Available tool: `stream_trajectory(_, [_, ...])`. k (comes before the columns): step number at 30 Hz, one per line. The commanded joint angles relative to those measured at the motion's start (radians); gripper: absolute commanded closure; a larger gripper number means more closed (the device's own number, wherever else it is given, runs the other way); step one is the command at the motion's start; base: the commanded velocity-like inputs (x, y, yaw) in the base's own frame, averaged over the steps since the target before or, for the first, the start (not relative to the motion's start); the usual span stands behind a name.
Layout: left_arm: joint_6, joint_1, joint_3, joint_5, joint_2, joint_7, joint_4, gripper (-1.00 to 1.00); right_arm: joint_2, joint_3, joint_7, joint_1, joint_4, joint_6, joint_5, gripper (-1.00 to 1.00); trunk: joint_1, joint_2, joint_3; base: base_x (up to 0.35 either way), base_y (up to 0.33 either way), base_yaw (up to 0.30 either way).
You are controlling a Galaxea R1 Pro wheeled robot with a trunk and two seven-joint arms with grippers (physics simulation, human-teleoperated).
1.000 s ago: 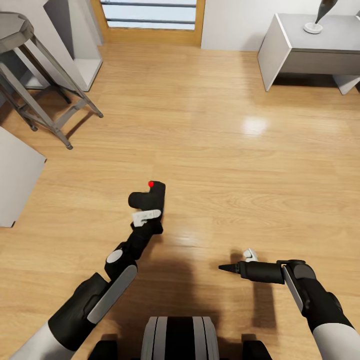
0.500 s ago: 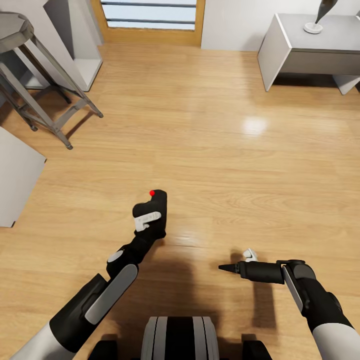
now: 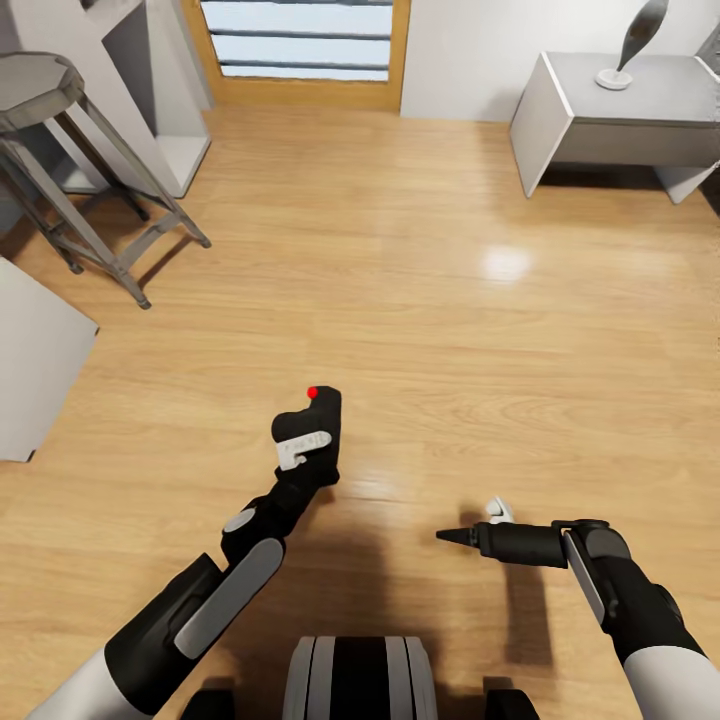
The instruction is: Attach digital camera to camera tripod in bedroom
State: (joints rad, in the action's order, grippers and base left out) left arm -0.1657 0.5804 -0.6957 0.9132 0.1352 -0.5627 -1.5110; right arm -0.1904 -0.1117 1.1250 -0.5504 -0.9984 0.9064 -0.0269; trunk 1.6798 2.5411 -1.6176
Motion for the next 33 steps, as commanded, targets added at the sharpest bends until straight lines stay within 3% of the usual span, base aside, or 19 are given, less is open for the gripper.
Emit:
stream_trajectory(1, [-0.003, 0.001, -0.002, 0.003, 0.001, -0.004, -0.002, 1.00, 0.000, -0.001, 0.001, 0.000, 0.000, 0.008, -0.002, -1.00, -0.001, 0.000, 0.003, 0.000, 0.000, 0.000])
stream_trajectory(19, [-0.013, 0.001, -0.001, 0.013, 0.007, 0.009, -0.009, 1.00, -0.006, -0.004, 0.009, 0.000, 0.000, 0.010, -0.004, -1.00, -0.009, -0.004, 0.073, 0.000, 0.000, 0.000])
stream_trajectory(27, [-0.007, 0.001, 0.007, 0.015, 0.024, 0.033, -0.009, 1.00, -0.006, -0.014, 0.010, 0.000, 0.000, 0.010, -0.004, -1.00, -0.012, -0.006, 0.104, 0.000, 0.000, 0.000])
stream_trajectory(29, [-0.006, 0.001, 0.008, 0.017, 0.033, 0.054, -0.009, 1.00, -0.006, -0.021, 0.011, 0.000, -0.001, 0.010, -0.005, -1.00, -0.013, -0.007, 0.112, 0.000, 0.000, 0.000])
stream_trajectory(33, [-0.004, 0.001, 0.009, 0.040, 0.088, 0.136, -0.008, 1.00, -0.006, -0.044, 0.022, 0.000, -0.020, 0.010, -0.005, -1.00, -0.015, -0.007, 0.127, 0.000, 0.000, 0.000])
